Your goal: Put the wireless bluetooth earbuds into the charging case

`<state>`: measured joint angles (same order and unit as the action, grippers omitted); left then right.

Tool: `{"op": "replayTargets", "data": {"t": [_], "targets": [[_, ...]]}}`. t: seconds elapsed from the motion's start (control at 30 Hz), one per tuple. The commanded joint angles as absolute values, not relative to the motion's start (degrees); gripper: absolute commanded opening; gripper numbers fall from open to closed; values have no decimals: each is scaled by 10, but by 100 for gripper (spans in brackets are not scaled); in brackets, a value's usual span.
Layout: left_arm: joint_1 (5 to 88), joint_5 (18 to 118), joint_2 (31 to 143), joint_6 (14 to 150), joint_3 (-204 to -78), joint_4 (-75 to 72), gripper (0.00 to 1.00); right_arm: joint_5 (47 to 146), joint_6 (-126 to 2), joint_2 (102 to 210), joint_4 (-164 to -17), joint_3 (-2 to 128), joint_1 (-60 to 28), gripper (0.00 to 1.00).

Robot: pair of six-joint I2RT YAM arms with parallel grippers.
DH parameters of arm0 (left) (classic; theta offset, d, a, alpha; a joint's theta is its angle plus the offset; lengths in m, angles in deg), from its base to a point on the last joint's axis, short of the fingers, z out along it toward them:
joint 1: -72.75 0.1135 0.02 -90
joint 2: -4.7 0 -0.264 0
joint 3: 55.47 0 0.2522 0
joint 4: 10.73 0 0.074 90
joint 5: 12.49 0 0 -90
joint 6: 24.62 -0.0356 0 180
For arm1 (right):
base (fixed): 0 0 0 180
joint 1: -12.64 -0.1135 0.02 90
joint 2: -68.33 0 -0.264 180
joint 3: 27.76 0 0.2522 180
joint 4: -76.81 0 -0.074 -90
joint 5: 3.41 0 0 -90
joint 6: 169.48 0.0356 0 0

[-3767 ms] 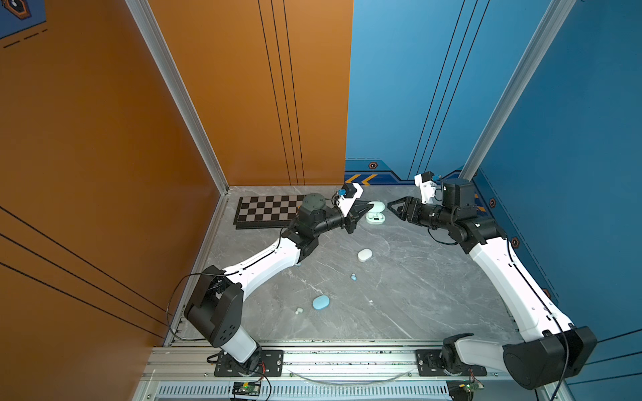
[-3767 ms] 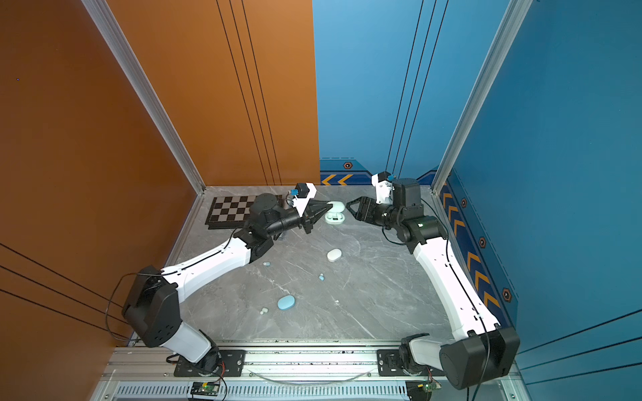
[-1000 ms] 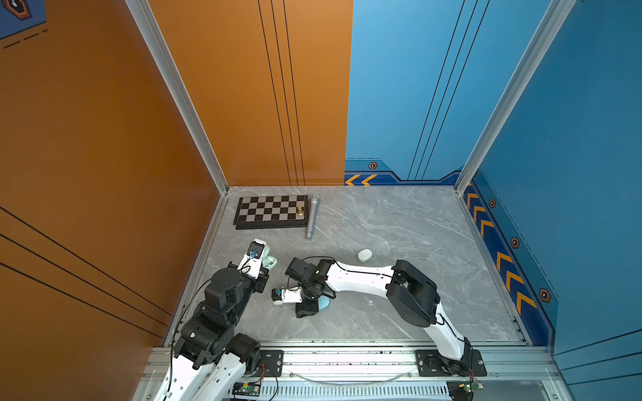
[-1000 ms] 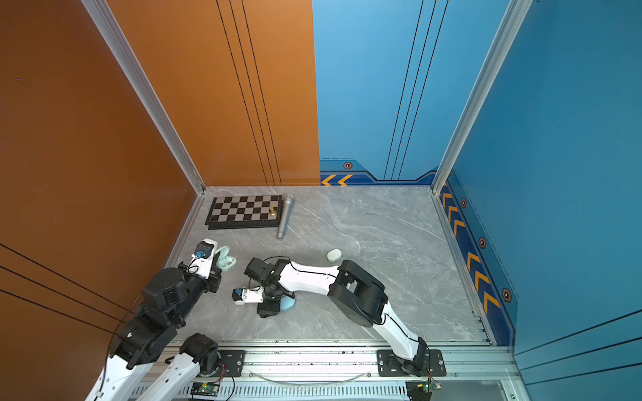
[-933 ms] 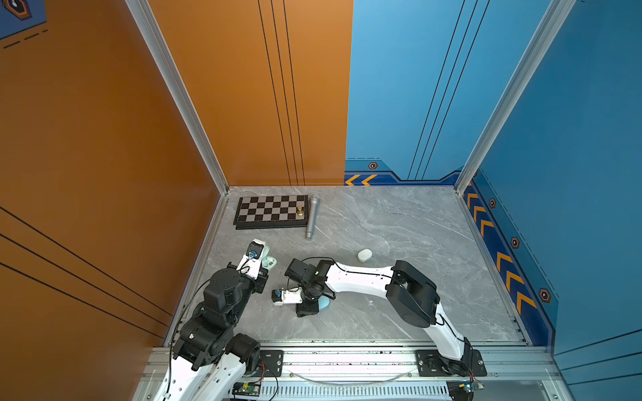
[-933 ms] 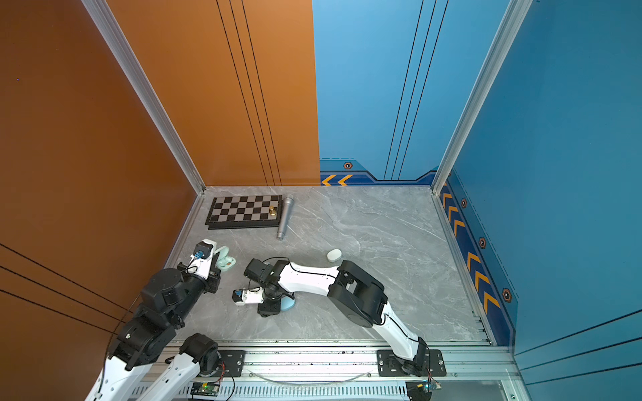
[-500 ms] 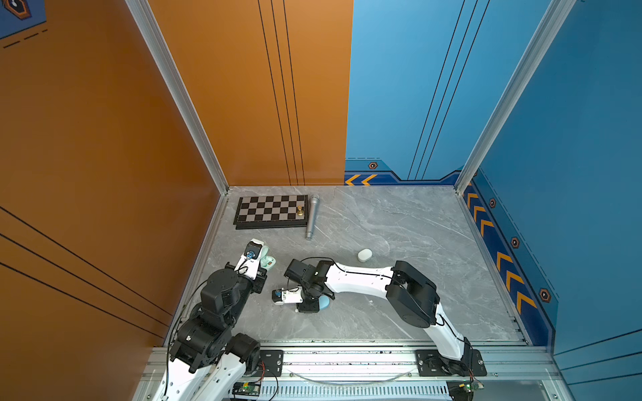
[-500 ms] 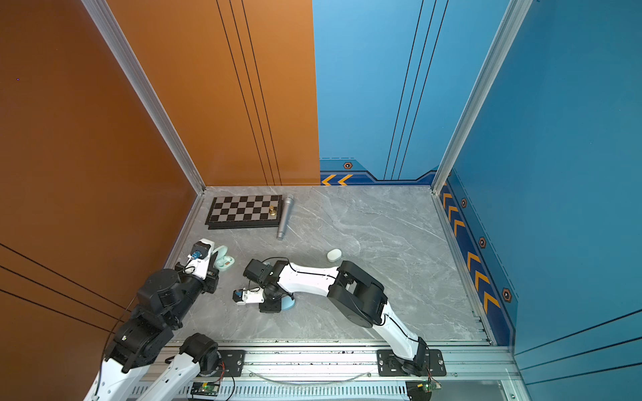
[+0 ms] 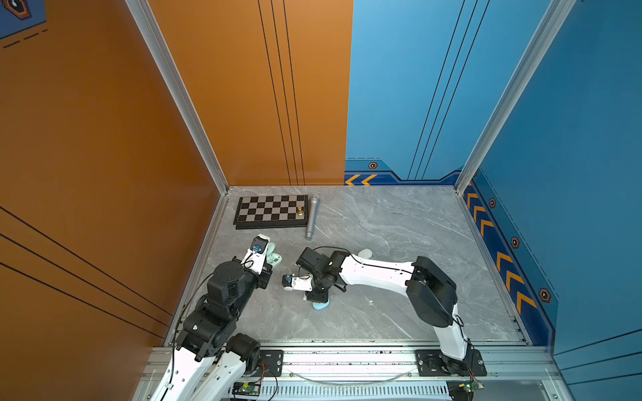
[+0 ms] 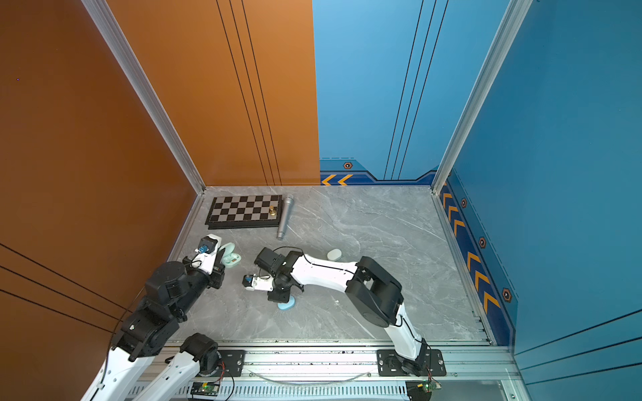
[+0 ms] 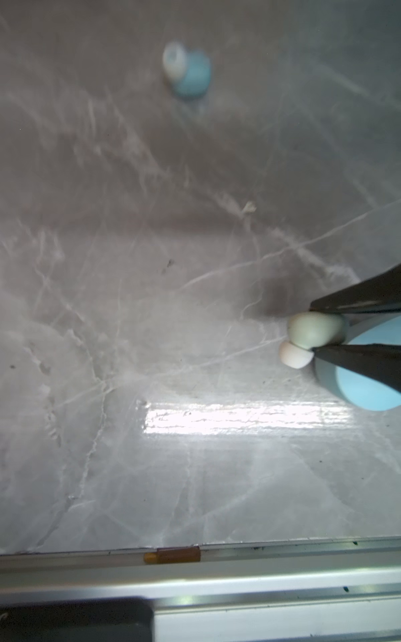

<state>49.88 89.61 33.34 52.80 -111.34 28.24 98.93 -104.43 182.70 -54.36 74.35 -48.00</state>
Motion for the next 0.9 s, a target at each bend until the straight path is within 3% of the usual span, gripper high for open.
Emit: {"op": "replayTargets", "data": {"t": [0.0,0.17,0.43,0.87], "targets": [[503,843,356,562,-1103,191,0,963,-1026,1738,-544,695,-458,13],[498,756,431,598,-1086,83,0,935,-1012,1633,-519,583,-415,14],[462,727,586,606,-1092,-61,0,899,-969,1519,-519,432,-351,15],[428,696,755,612,-1160,-168,0,897,-1055,1555,-507,372,-280,17]]}}
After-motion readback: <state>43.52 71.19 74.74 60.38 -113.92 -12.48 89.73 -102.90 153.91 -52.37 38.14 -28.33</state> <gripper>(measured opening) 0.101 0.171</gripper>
